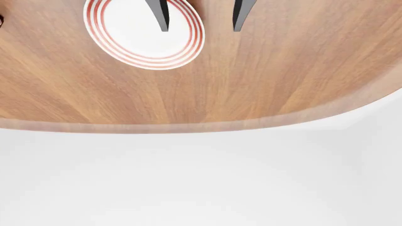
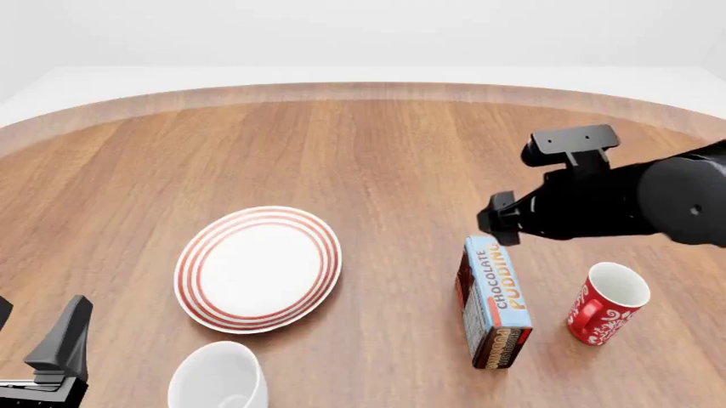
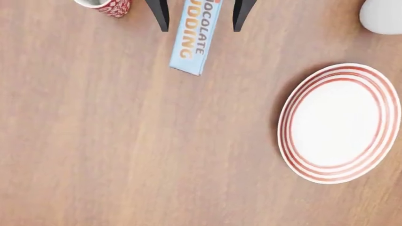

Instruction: Pick up the white mug and put it on the plate, and put the chocolate pudding to the right of the plate.

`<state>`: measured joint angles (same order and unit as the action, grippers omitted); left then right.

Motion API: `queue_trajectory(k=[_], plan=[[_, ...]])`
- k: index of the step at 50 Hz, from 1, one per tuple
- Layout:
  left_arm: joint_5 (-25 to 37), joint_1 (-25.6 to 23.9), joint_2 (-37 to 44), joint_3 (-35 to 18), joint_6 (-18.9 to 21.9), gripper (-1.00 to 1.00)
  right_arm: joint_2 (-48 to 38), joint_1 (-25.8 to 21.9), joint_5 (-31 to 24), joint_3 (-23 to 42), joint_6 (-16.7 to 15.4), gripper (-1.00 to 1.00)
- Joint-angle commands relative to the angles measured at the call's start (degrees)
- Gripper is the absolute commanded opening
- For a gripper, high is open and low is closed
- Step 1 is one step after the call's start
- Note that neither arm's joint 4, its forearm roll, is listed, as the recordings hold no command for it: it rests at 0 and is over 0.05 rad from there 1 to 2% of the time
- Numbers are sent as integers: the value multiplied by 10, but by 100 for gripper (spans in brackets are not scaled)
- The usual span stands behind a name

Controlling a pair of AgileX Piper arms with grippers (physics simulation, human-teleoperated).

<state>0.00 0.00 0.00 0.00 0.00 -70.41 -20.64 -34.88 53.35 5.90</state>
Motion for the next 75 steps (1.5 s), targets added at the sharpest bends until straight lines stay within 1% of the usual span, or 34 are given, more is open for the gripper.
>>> queue_trajectory(k=[1, 2, 12, 14, 15, 16, 25, 31, 43, 55, 56, 59, 66, 68, 75], plan=[[0, 0, 0, 0, 0, 100, -20, 3, 3, -6, 21, 100], [0, 0, 0, 0, 0, 100, -22, 1, 2, -7, 26, 100], [0, 0, 0, 0, 0, 100, -24, 7, 6, -20, 27, 100], [0, 0, 0, 0, 0, 100, -28, 3, 10, -24, 34, 100], [0, 0, 0, 0, 0, 100, -29, 3, 13, -28, 32, 100], [0, 0, 0, 0, 0, 100, -32, -1, 14, -29, 38, 100], [0, 0, 0, 0, 0, 100, -35, 7, 23, -41, 37, 100], [0, 0, 0, 0, 0, 100, -41, 2, 34, -56, 46, 100], [0, 0, 0, 0, 0, 100, -50, 3, 41, -63, 46, 100], [0, 0, 0, 0, 0, 100, -60, -4, 51, -74, 57, 100], [0, 0, 0, 0, 0, 100, -62, 0, 53, -77, 52, 100], [0, 0, 0, 0, 0, 100, -67, -6, 58, -82, 60, 100], [0, 0, 0, 0, 0, 100, -71, -5, 61, -85, 62, 100], [0, 0, 0, 0, 0, 100, -72, -8, 62, -86, 71, 100], [0, 0, 0, 0, 0, 100, -83, -13, 73, -94, 75, 100]])
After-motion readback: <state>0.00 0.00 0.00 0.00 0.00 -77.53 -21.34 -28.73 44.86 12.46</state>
